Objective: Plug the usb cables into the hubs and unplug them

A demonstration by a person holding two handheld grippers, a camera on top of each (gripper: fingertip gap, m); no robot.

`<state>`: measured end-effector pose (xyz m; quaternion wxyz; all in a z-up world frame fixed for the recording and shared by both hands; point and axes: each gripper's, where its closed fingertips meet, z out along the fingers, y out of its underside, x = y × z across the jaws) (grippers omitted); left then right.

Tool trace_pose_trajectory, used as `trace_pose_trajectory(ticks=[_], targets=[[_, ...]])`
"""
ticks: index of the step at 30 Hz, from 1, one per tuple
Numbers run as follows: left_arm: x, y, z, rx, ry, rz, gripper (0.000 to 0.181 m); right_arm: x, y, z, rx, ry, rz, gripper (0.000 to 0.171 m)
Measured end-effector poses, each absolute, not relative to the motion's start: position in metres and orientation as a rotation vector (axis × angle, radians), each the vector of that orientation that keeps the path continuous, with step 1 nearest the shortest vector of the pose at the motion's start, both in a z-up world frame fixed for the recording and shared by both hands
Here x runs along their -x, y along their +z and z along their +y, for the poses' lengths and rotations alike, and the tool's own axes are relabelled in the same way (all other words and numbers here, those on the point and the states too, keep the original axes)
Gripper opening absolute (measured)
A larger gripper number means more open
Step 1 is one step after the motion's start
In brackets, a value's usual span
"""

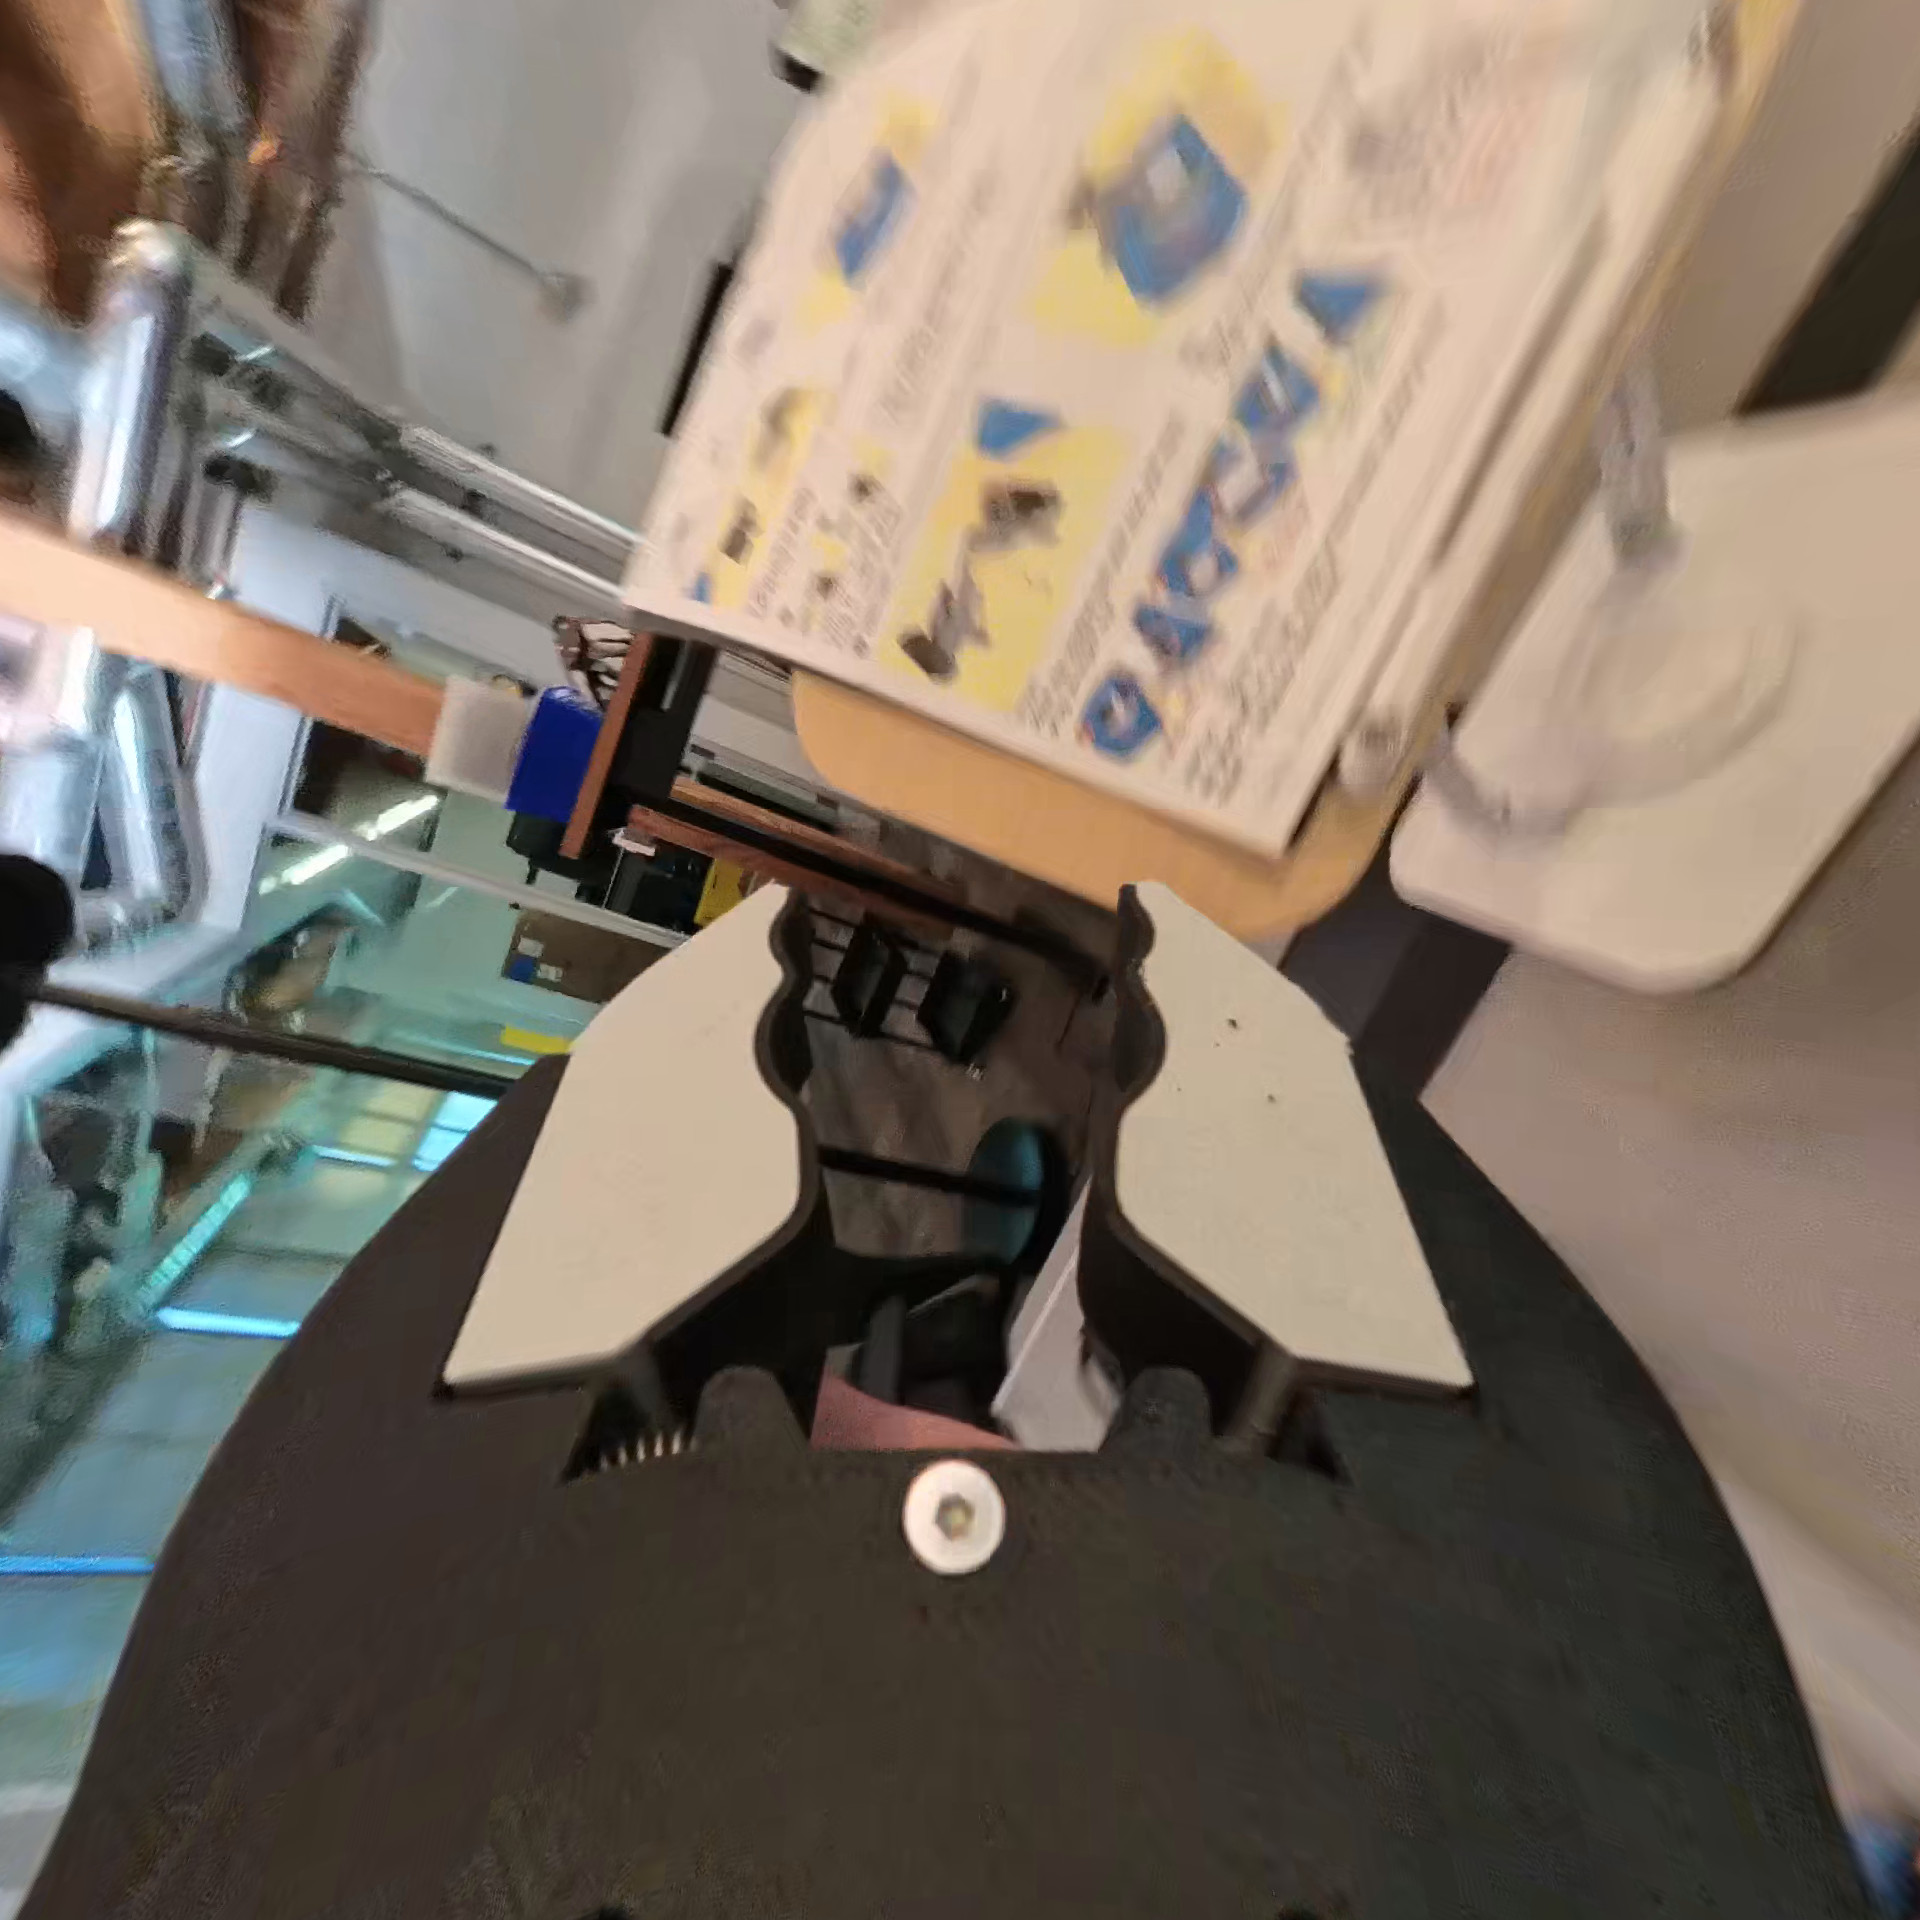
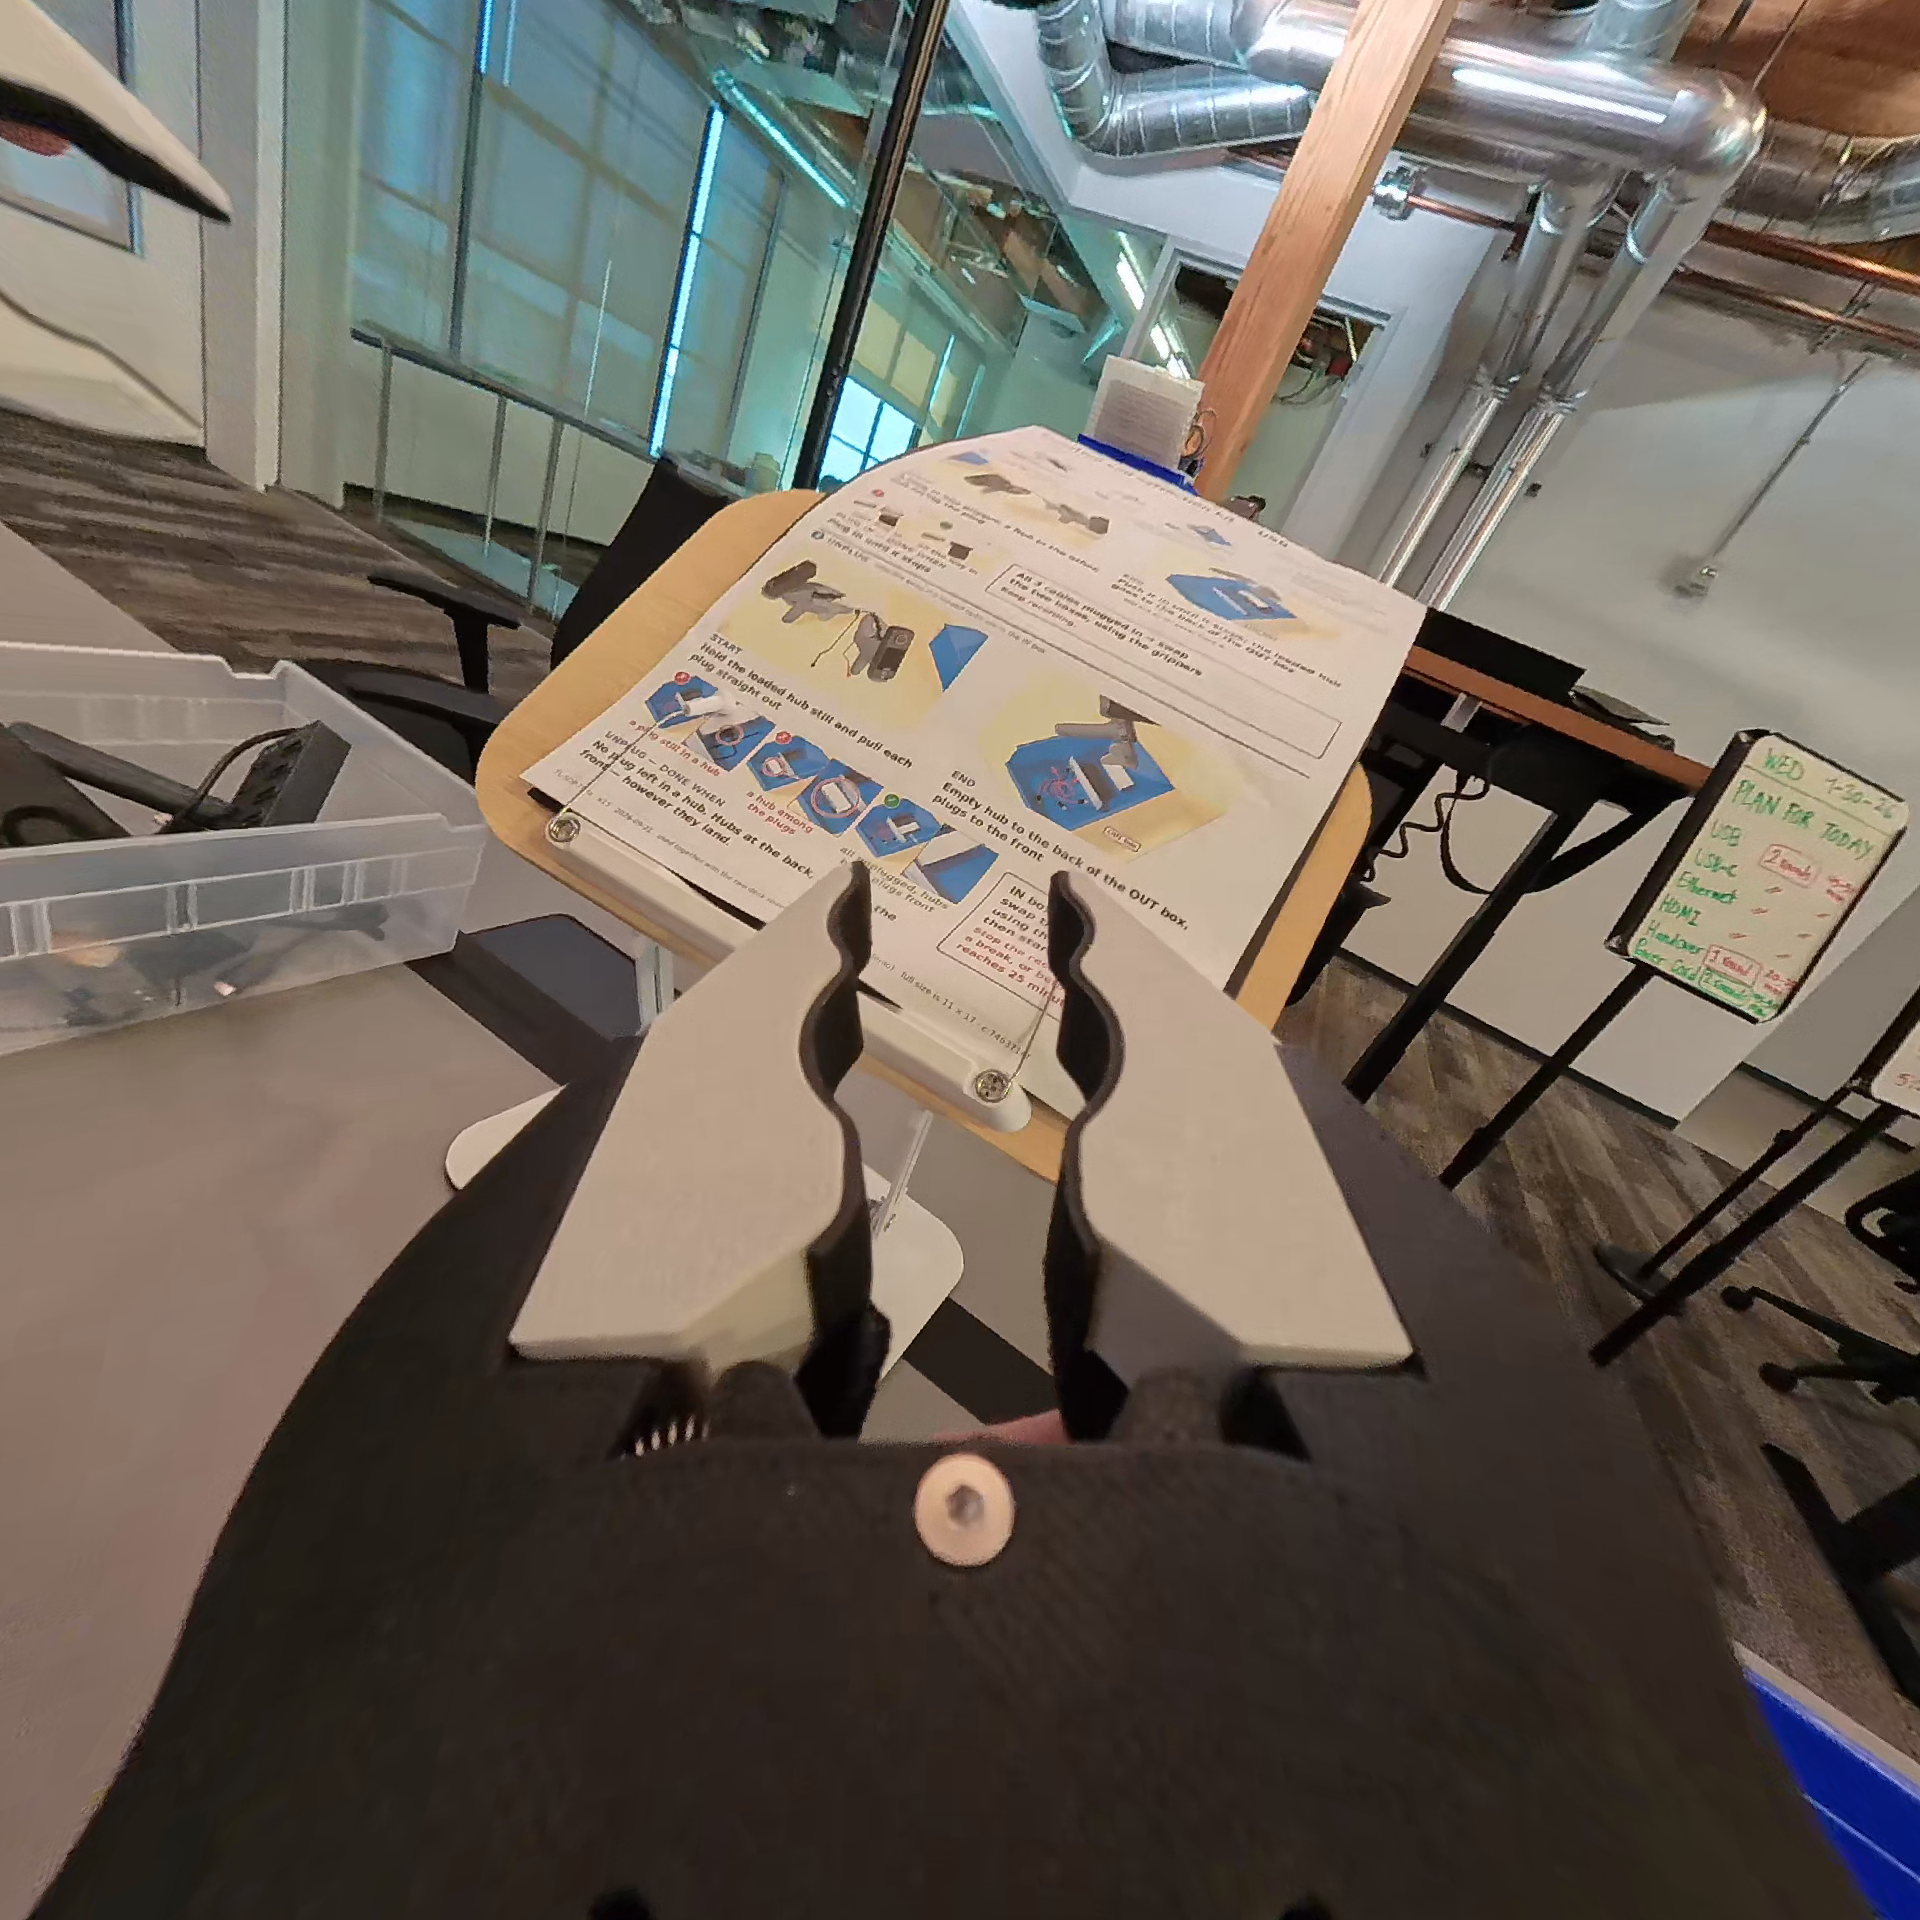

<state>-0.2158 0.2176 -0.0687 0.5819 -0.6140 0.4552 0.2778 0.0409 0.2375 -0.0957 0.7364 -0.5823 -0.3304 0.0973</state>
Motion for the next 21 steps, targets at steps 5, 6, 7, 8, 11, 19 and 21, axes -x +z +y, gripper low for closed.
trace_pose_trajectory(ticks=[5, 6, 7, 8, 11, 19, 21], targets=[[0.291, -0.131, 0.24, 1.583, 0.783, 1.342, 0.058, -0.035, -0.107, 0.241, 1.299, 0.197, -0.761, 0.031], [0.301, -0.144, 0.243, 1.605, 0.786, 1.397, 0.058, -0.034, -0.109, 0.242, 1.303, 0.193, -0.765, 0.031], [0.31, -0.16, 0.246, 1.63, 0.794, 1.463, 0.059, -0.033, -0.112, 0.243, 1.307, 0.194, -0.77, 0.031], [0.32, -0.173, 0.251, 1.639, 0.838, 1.512, 0.06, -0.032, -0.114, 0.244, 1.311, 0.195, -0.775, 0.031], [0.347, -0.212, 0.265, 1.608, 0.983, 1.706, 0.061, -0.031, -0.121, 0.247, 1.322, 0.185, -0.787, 0.029], [0.405, -0.276, 0.292, 1.497, 1.162, 2.074, 0.077, -0.03, -0.143, 0.257, 1.367, 0.183, -0.811, 0.028], [0.409, -0.286, 0.293, 1.451, 1.158, 2.146, 0.082, -0.029, -0.149, 0.26, 1.382, 0.19, -0.814, 0.028]])
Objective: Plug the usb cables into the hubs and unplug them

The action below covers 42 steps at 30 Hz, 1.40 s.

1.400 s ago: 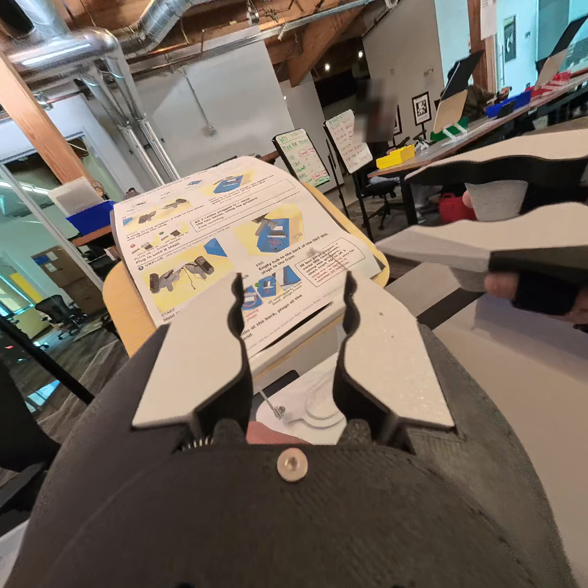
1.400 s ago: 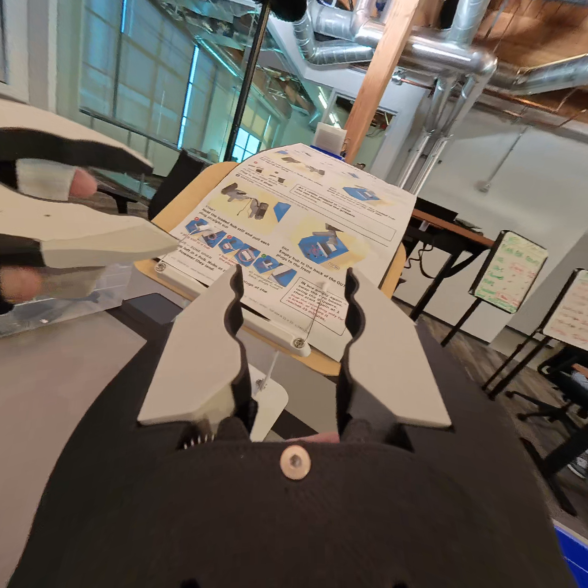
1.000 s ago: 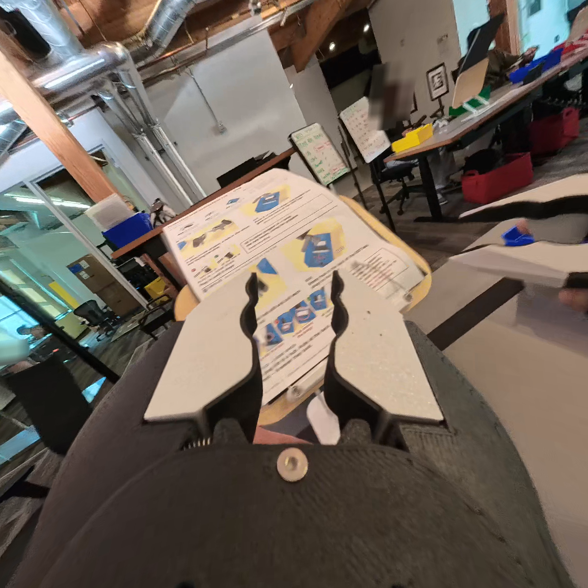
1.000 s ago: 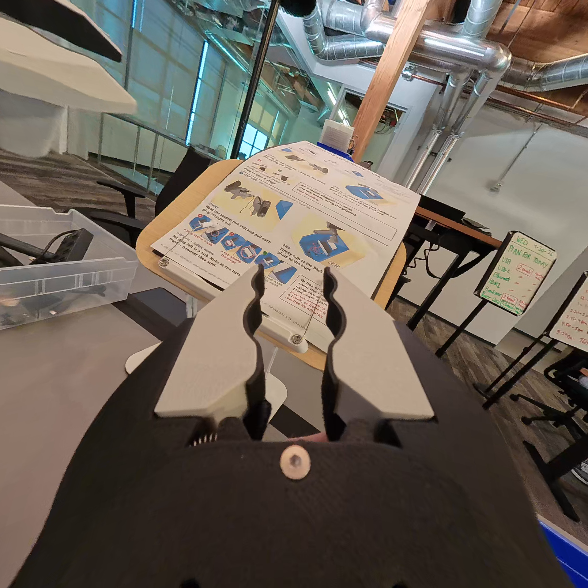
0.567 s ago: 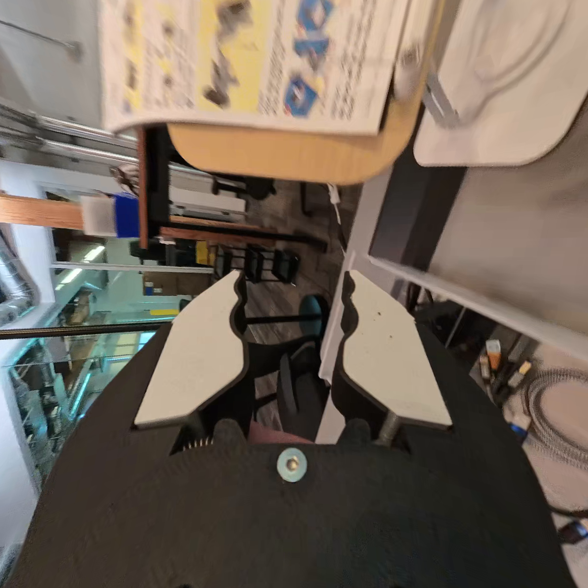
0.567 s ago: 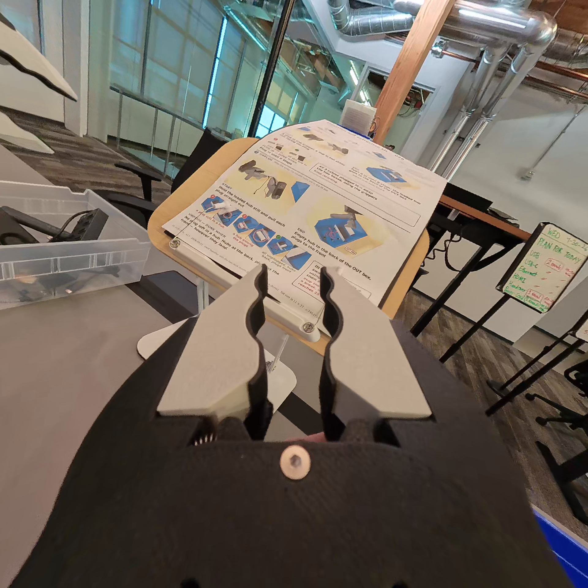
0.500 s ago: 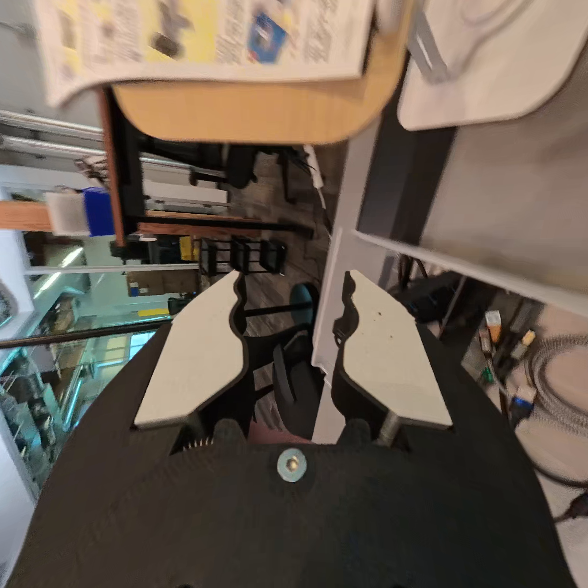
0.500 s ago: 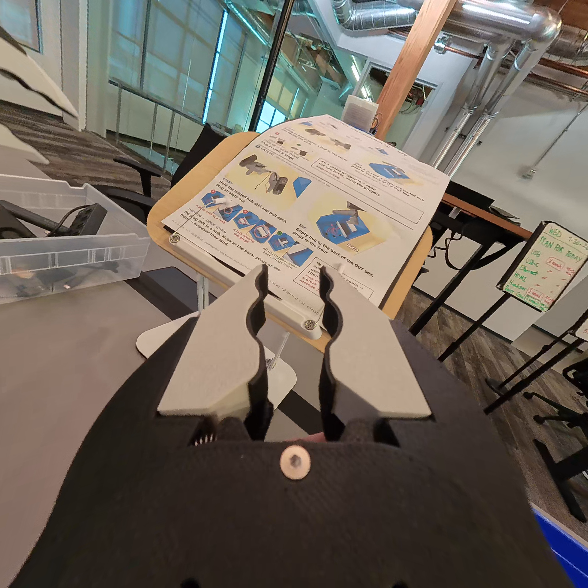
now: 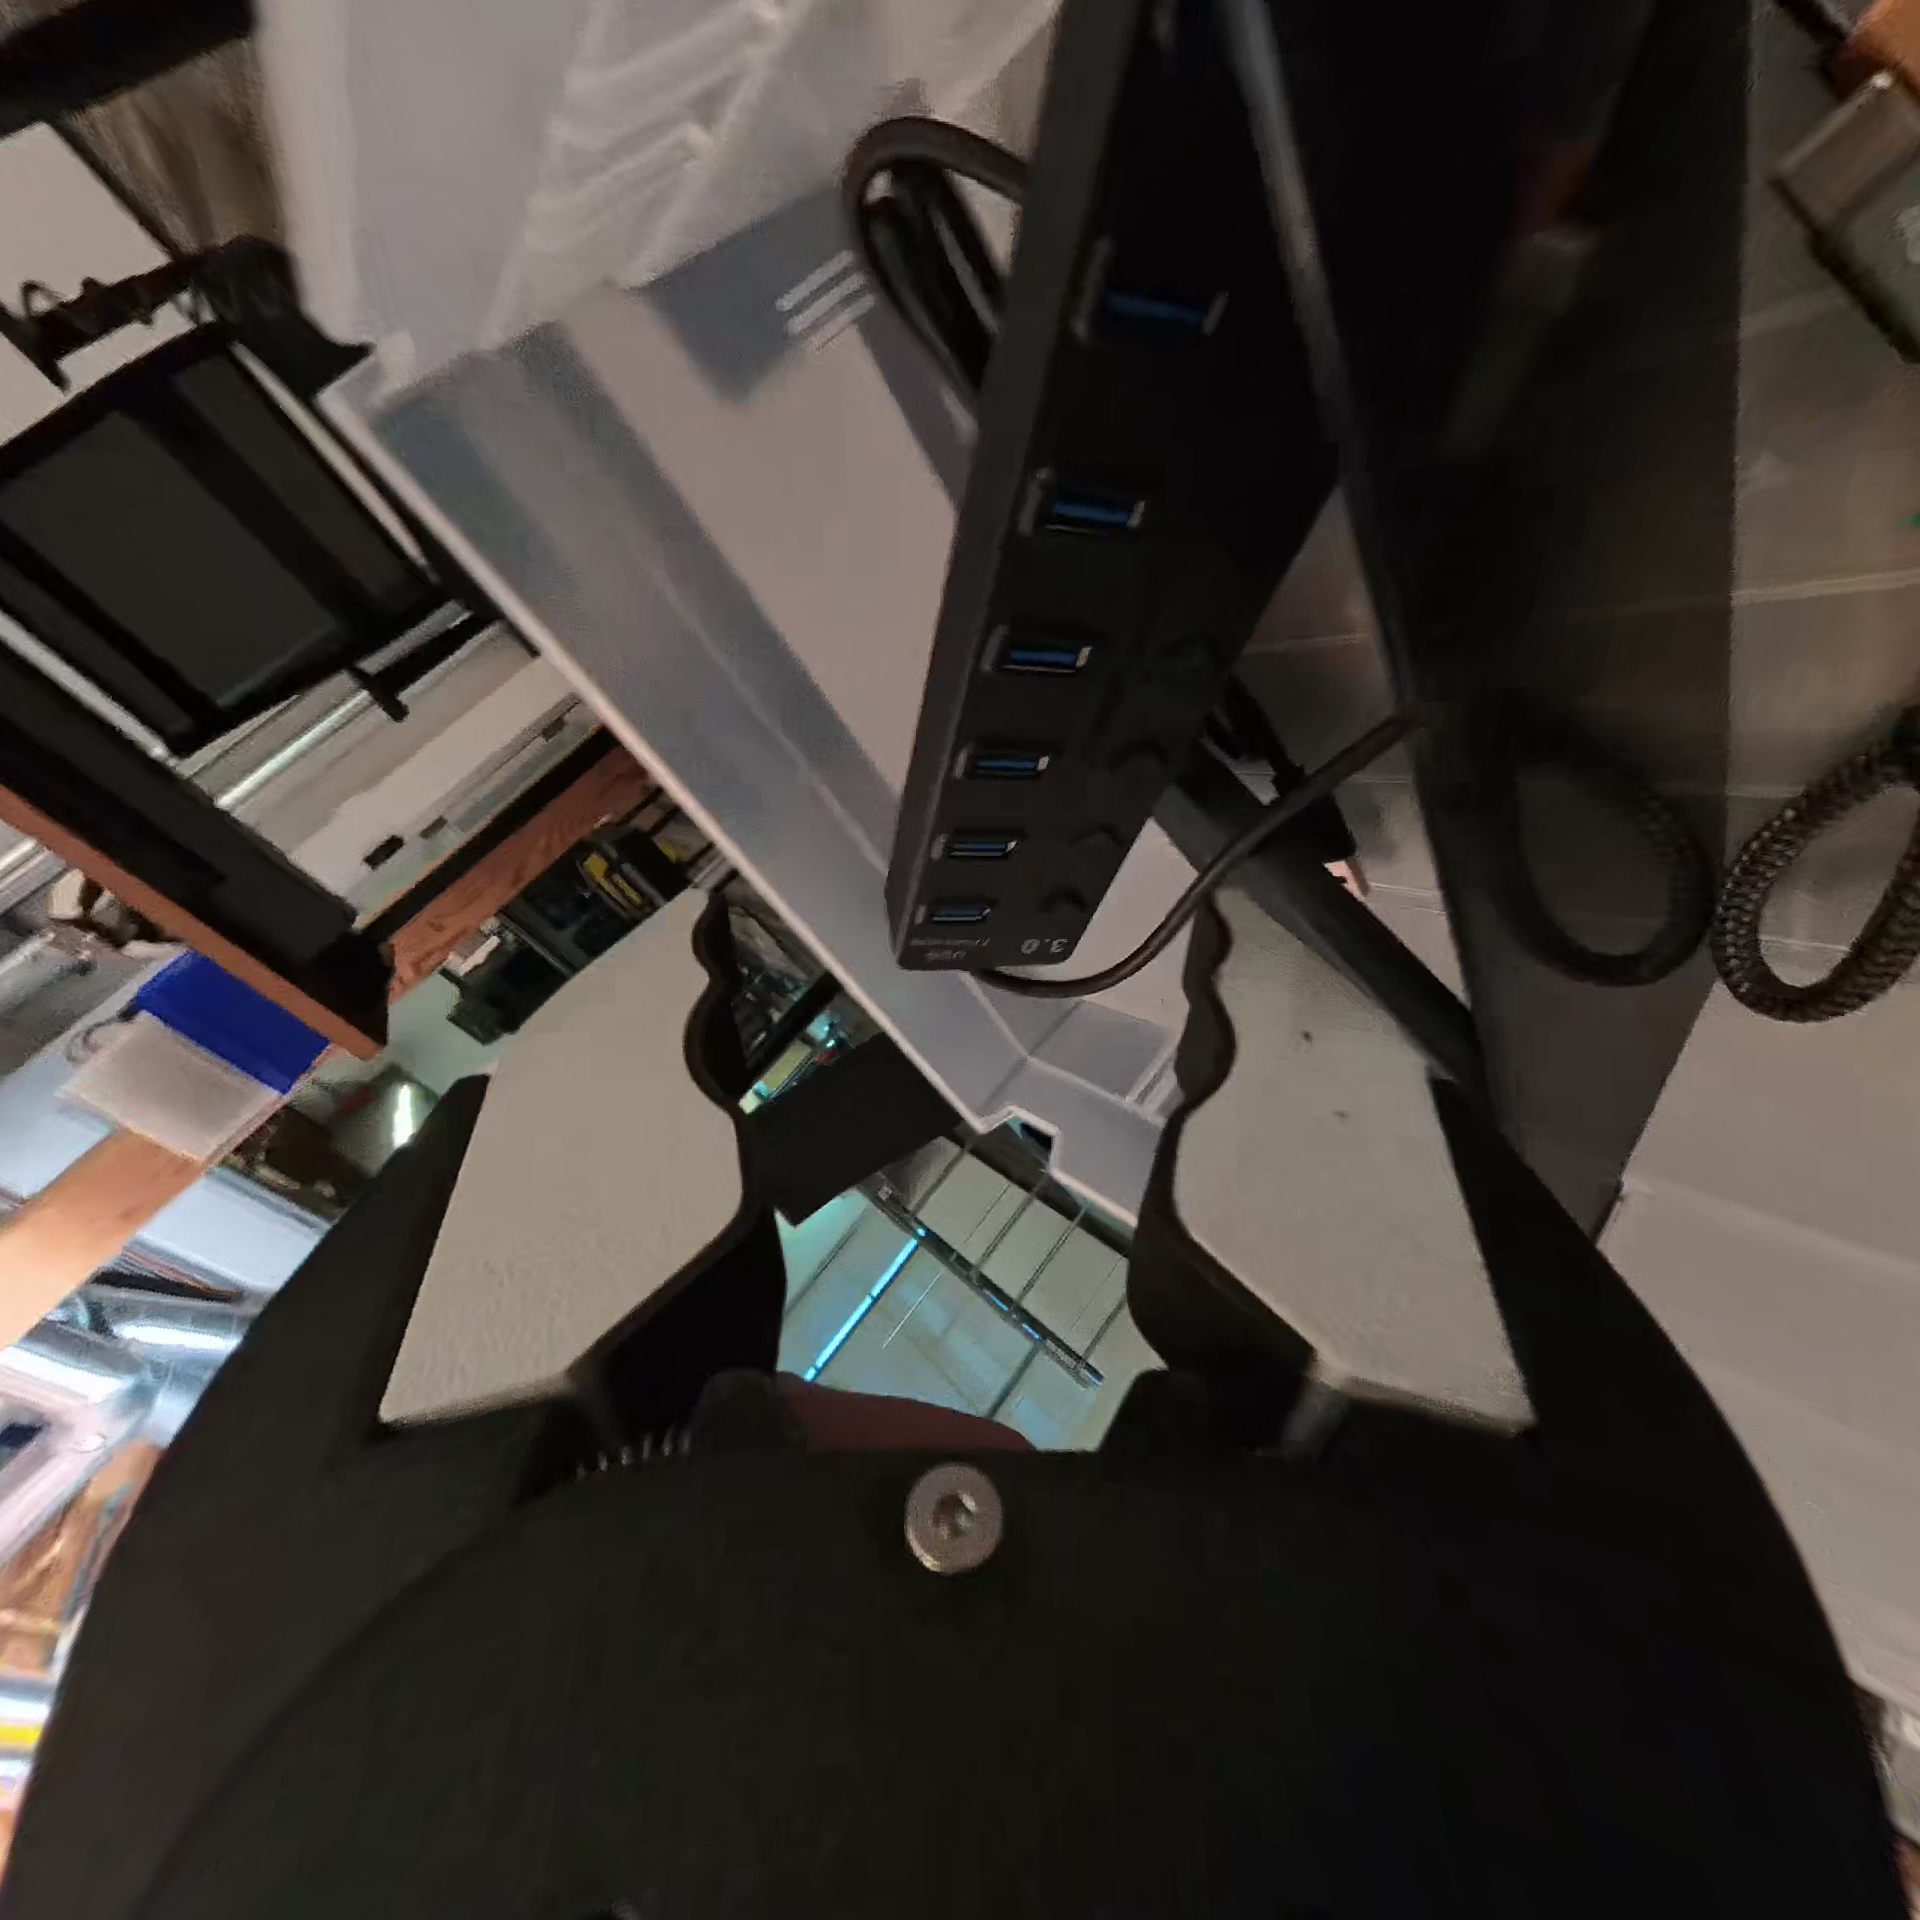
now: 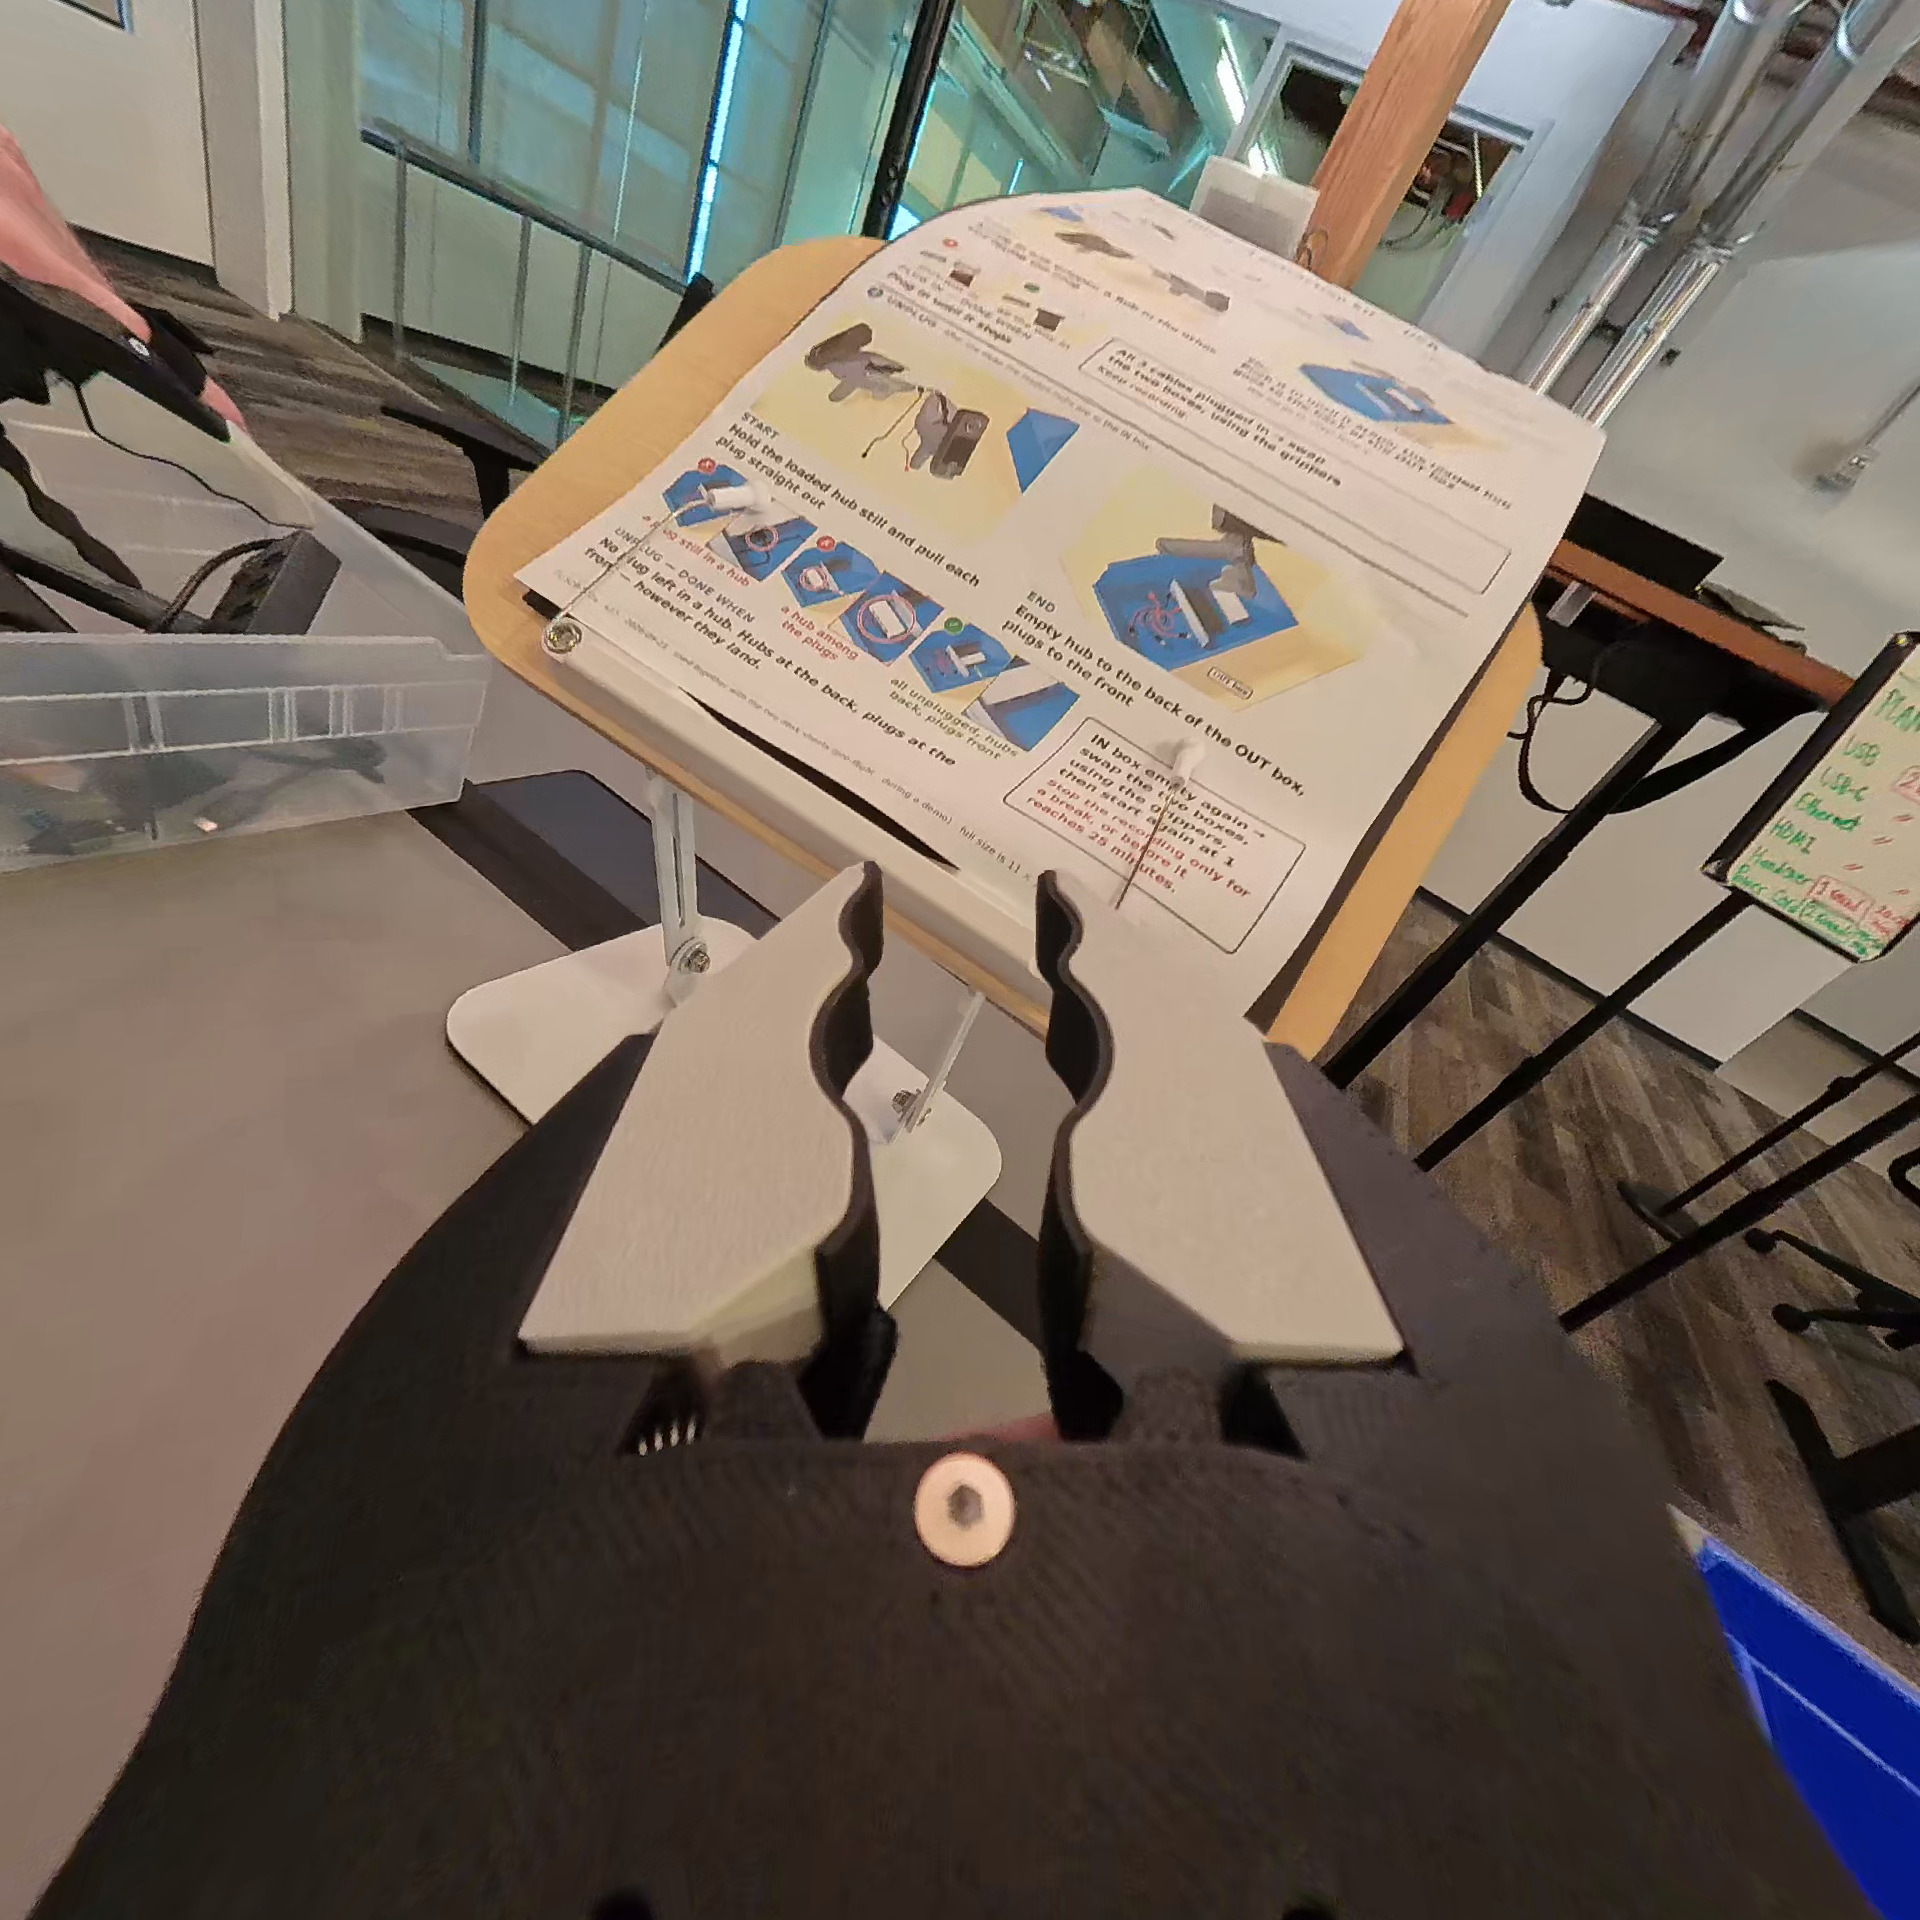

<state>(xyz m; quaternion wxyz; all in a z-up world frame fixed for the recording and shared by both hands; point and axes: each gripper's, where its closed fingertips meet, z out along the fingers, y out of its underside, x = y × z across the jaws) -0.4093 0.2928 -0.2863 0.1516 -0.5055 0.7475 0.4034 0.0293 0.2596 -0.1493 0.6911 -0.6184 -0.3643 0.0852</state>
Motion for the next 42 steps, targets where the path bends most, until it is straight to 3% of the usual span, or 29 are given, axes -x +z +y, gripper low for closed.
trace_pose_trajectory(ticks=[6, 9, 13, 21, 32, 42], targets=[[0.412, -0.308, 0.3, 1.504, 1.032, 2.231, 0.081, -0.025, -0.167, 0.265, 1.415, 0.204, -0.833, 0.027], [0.412, -0.324, 0.298, 1.576, 0.941, 2.319, 0.065, -0.02, -0.174, 0.266, 1.428, 0.216, -0.848, 0.027], [0.412, -0.332, 0.303, 1.664, 0.898, 2.359, 0.059, -0.016, -0.181, 0.265, 1.43, 0.204, -0.879, 0.027], [0.412, -0.337, 0.308, 1.604, 0.921, 2.312, 0.058, -0.017, -0.183, 0.266, 1.428, 0.21, -0.882, 0.026], [0.418, -0.282, 0.31, 1.609, 0.955, 1.972, 0.057, -0.016, -0.182, 0.265, 1.425, 0.216, -0.882, 0.025], [0.431, -0.194, 0.312, 1.638, 0.961, 1.609, 0.057, -0.021, -0.169, 0.262, 1.401, 0.235, -0.856, 0.025]])
